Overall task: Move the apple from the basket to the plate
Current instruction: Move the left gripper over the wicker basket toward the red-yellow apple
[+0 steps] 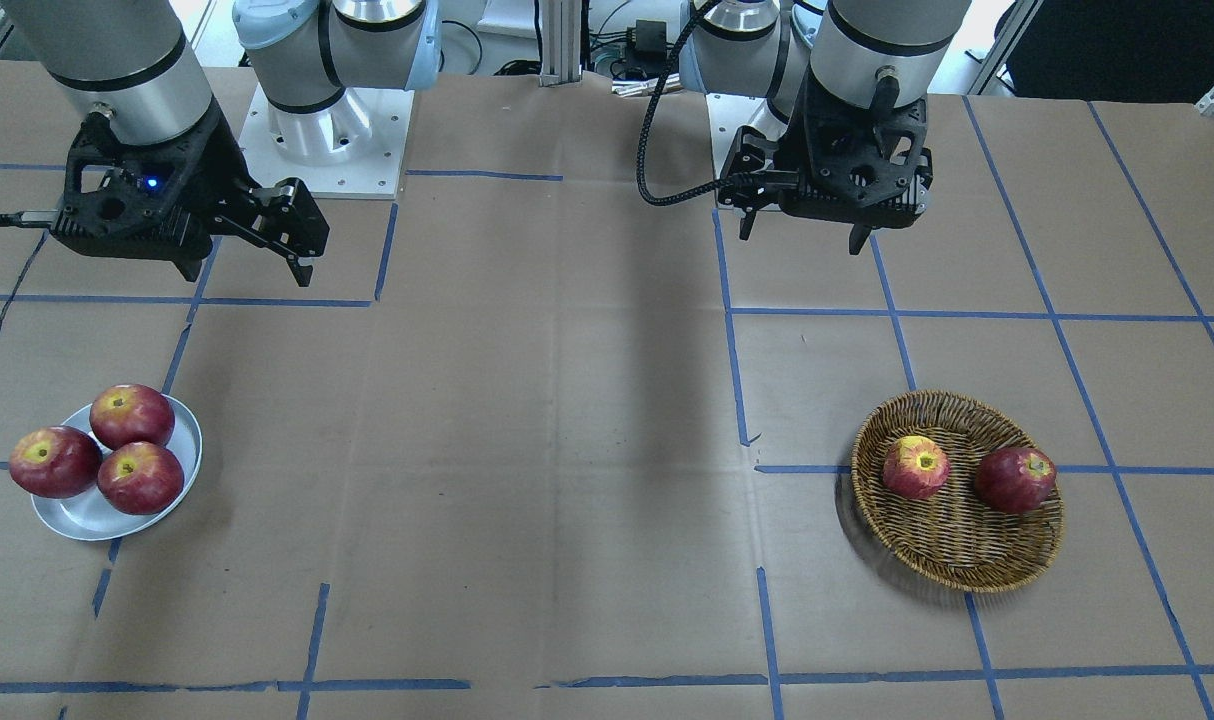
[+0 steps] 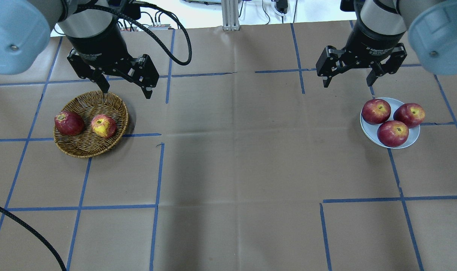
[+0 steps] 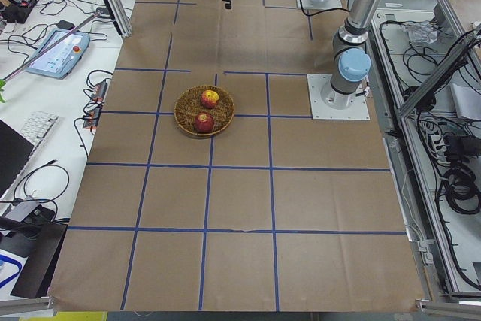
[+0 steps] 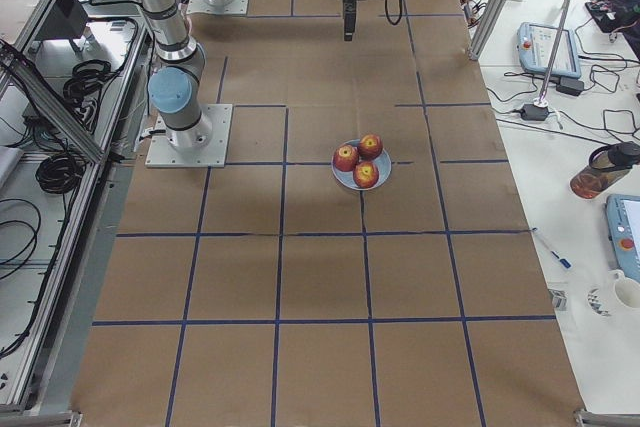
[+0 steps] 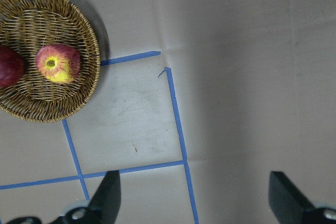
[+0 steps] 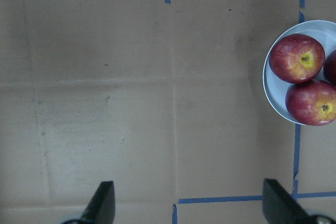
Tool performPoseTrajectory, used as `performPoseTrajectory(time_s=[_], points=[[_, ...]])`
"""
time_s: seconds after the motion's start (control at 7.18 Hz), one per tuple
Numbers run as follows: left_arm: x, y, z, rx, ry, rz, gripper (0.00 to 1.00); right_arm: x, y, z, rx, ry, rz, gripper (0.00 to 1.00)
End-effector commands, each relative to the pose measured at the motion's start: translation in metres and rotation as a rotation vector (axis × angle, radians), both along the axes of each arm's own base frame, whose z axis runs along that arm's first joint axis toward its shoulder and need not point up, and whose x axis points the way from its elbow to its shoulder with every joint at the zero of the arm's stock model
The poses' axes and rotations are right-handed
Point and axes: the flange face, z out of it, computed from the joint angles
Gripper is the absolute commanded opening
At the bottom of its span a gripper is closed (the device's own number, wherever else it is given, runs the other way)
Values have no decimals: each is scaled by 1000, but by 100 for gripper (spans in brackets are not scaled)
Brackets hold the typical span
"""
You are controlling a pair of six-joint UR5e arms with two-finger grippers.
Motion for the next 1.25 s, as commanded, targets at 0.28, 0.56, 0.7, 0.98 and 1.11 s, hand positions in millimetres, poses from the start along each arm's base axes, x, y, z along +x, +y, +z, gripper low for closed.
performPoseTrajectory(time_s=[0.28,0.56,0.7,0.98,1.11], points=[[0,1,1,-2,-3,-1,99,0,0,0,0,1,0,100],[0,1,2,-4,-4,1,99,0,0,-1,1,1,3,100],[0,1,2,-3,-4,-4,99,-2,-1,-3,6,8,3,100],[0,1,2,-4,-6,-1,99,-16,-3,-1,3,3,-1,100],[-1,-1,5,-13,-2,1,99,-18,-4,-1,3,1,-5,100]])
